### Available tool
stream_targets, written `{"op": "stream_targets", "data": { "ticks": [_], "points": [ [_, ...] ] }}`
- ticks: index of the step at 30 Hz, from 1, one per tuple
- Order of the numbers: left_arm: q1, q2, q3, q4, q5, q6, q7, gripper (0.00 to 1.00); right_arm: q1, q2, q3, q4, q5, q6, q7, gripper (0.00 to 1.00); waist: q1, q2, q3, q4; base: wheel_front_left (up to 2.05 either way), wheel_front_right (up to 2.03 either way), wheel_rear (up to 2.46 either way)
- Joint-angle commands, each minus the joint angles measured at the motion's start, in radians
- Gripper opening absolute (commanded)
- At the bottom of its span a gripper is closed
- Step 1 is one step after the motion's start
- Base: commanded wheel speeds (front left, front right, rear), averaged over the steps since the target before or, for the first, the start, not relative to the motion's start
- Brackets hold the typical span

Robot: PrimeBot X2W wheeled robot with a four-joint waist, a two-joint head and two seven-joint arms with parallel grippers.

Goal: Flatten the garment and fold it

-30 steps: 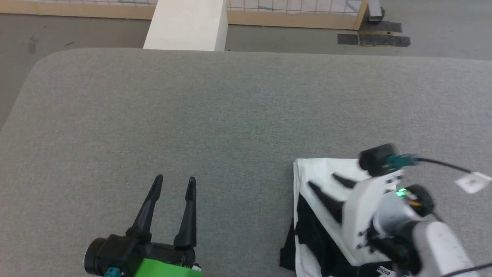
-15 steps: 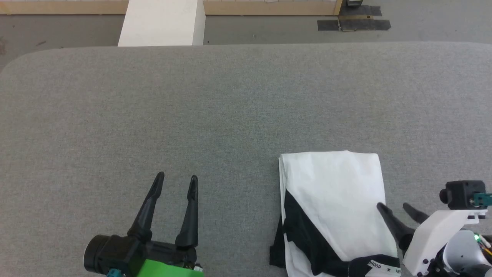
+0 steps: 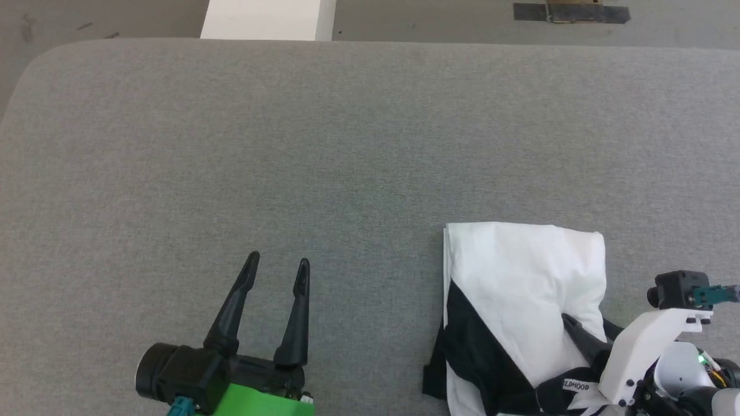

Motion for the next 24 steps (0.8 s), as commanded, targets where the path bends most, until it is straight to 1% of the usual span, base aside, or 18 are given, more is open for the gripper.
{"op": "stream_targets", "data": {
  "ticks": [1, 2, 5, 8, 12, 16, 20, 24],
  "points": [
    [-0.015, 0.006, 0.0, 0.001, 0.008, -0.007, -0.002, 1.0, 0.004, 0.006, 0.005, 0.046, 0.001, -0.002, 0.022, 0.16, 0.0, 0.0, 0.001, 0.01, 0.0, 0.0, 0.0],
    [-0.017, 0.008, -0.002, 0.001, 0.01, -0.007, -0.002, 1.0, 0.003, 0.006, 0.0, 0.055, -0.002, -0.002, 0.02, 0.0, 0.0, 0.0, -0.002, 0.013, 0.0, 0.0, 0.0],
    [-0.023, 0.012, -0.007, -0.002, 0.016, -0.006, 0.0, 1.0, -0.007, 0.007, -0.011, 0.069, -0.015, -0.002, -0.007, 0.0, 0.0, 0.0, -0.014, 0.014, 0.0, 0.0, 0.0],
    [-0.02, 0.017, -0.007, -0.007, 0.02, -0.002, 0.003, 1.0, -0.018, 0.007, -0.01, 0.071, -0.008, -0.002, -0.032, 0.0, 0.0, 0.0, -0.032, 0.002, 0.0, 0.0, 0.0],
    [-0.014, 0.024, -0.006, -0.017, 0.019, 0.001, 0.01, 1.0, -0.037, 0.007, 0.005, 0.057, -0.014, -0.002, -0.057, 0.0, 0.0, 0.0, -0.059, -0.031, 0.0, 0.0, 0.0],
    [-0.006, 0.031, -0.003, -0.025, 0.014, 0.005, 0.02, 1.0, -0.061, -0.002, 0.029, 0.042, -0.014, -0.002, -0.061, 0.0, 0.0, 0.0, -0.084, -0.083, 0.0, 0.0, 0.0],
    [-0.002, 0.041, 0.0, -0.035, 0.014, 0.008, 0.032, 1.0, -0.096, -0.055, 0.061, 0.037, 0.002, -0.002, -0.045, 0.0, 0.0, 0.0, -0.094, -0.146, 0.0, 0.0, 0.0],
    [-0.007, 0.05, 0.005, -0.052, 0.016, 0.012, 0.041, 1.0, -0.15, -0.13, 0.082, 0.039, 0.024, -0.002, -0.021, 0.0, 0.0, 0.0, -0.077, -0.216, 0.0, 0.0, 0.0]
  ]
}}
